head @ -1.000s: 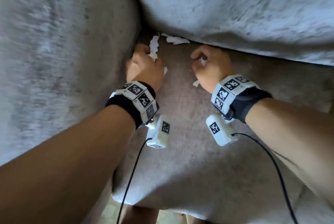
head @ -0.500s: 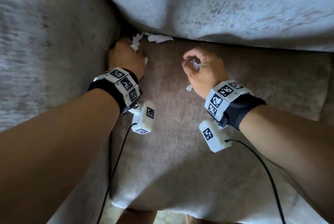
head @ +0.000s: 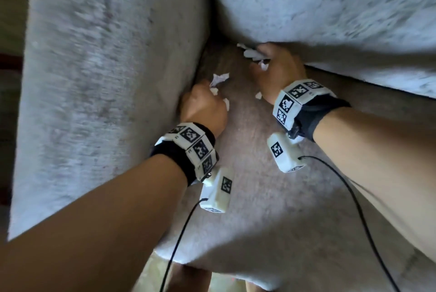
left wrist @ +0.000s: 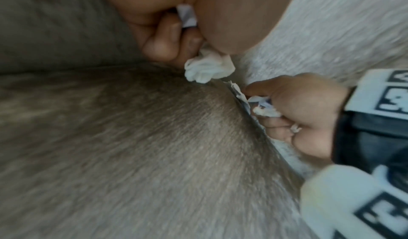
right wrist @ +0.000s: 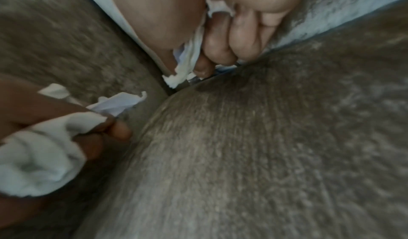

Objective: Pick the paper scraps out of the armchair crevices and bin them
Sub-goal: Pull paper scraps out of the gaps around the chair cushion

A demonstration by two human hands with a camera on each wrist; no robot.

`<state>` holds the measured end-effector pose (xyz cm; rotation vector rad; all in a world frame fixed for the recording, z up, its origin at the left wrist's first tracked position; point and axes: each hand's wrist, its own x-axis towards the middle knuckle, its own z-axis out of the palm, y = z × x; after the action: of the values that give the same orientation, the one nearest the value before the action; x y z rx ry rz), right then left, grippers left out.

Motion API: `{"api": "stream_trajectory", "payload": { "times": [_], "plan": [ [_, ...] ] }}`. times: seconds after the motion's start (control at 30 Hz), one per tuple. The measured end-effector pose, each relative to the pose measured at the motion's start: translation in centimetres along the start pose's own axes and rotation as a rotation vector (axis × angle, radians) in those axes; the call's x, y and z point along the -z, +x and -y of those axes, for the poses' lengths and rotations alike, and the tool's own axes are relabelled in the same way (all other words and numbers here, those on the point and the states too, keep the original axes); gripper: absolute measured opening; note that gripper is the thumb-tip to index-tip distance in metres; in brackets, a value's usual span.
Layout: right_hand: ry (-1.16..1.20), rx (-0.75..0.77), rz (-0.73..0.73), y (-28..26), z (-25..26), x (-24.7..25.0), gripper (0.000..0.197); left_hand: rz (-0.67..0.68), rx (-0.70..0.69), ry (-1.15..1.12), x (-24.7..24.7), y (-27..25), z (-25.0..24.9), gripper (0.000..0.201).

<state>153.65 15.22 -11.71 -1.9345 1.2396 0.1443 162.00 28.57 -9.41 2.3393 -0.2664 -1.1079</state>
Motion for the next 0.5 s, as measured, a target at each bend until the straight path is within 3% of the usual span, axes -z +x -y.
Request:
{"api": "stream_trajectory", "payload": {
  "times": [0.1, 0.17, 0.5],
  "plan": [
    [-0.059, -0.036, 0.033, 0.6, 0.4, -0.9, 0.041, 0.015, 0.046, -0.031, 0.7, -1.2, 0.3, 0.05],
    [-0.109, -0.054, 0.043, 0.9, 0.4, -1.3, 0.043, 0.009, 0.043, -0.046, 0.9, -1.6, 0.8, 0.056],
    [-0.332, 0.0, -0.037, 2.0, 0.5, -1.0, 0.026, 0.003, 0.041, -0.036, 1.4, -3.4, 1.8, 0.05]
  ]
}}
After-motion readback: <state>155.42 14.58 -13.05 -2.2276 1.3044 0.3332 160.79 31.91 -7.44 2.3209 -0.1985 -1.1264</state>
